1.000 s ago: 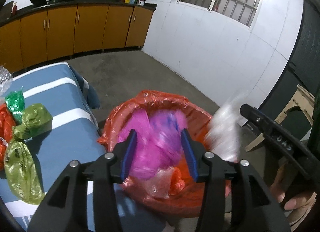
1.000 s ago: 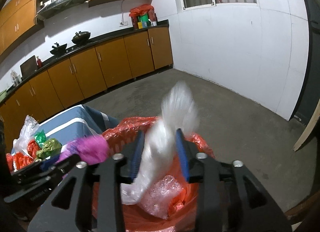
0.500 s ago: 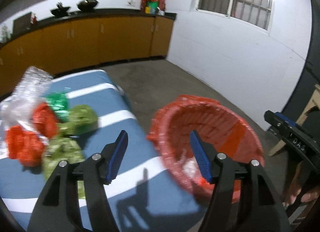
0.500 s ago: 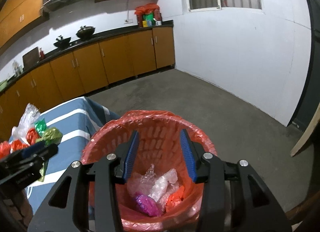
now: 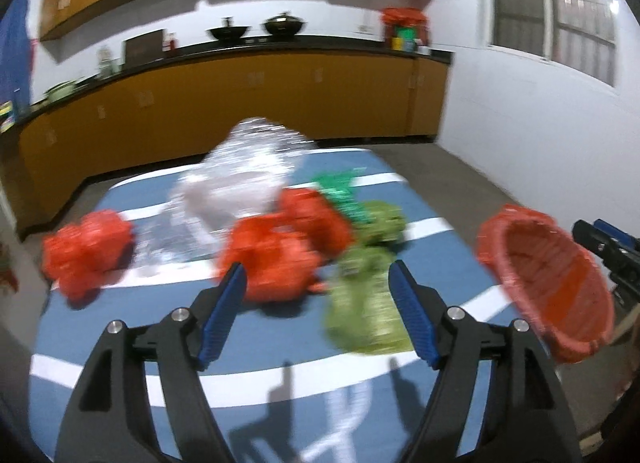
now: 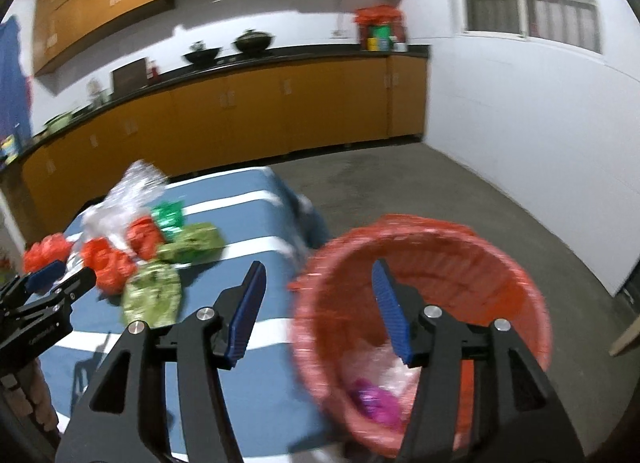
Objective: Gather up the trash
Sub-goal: 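Grasp the large red bag with the left tool while the right tool grasps the green bag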
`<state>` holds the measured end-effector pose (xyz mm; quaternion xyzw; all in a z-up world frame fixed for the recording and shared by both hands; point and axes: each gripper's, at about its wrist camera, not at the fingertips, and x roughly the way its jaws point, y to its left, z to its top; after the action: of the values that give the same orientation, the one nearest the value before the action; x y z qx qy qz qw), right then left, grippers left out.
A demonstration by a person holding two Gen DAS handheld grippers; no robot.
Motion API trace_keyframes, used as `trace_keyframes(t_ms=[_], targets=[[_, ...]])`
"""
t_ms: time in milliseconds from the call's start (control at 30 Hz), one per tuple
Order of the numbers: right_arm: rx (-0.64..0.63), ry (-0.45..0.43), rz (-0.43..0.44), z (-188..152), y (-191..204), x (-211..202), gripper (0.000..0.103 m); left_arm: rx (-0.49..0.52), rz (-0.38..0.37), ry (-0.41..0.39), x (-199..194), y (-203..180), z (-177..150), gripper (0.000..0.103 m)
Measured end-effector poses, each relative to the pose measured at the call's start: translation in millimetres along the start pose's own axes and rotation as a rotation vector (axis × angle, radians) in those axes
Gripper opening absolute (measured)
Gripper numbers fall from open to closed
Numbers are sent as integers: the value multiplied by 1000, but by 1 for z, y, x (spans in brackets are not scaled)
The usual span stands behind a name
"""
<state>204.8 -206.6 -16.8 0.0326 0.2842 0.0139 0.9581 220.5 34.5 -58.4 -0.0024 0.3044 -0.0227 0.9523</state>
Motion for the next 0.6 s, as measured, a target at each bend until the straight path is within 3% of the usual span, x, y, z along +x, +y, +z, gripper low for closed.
trace_keyframes(t_ms=[267, 600], targets=[[-38, 46, 121, 0, 62, 29, 56, -92, 133, 8, -4, 74, -11, 73], [-66, 145, 178, -7, 122, 82, 56, -151, 197, -7, -14, 124, -16, 73]])
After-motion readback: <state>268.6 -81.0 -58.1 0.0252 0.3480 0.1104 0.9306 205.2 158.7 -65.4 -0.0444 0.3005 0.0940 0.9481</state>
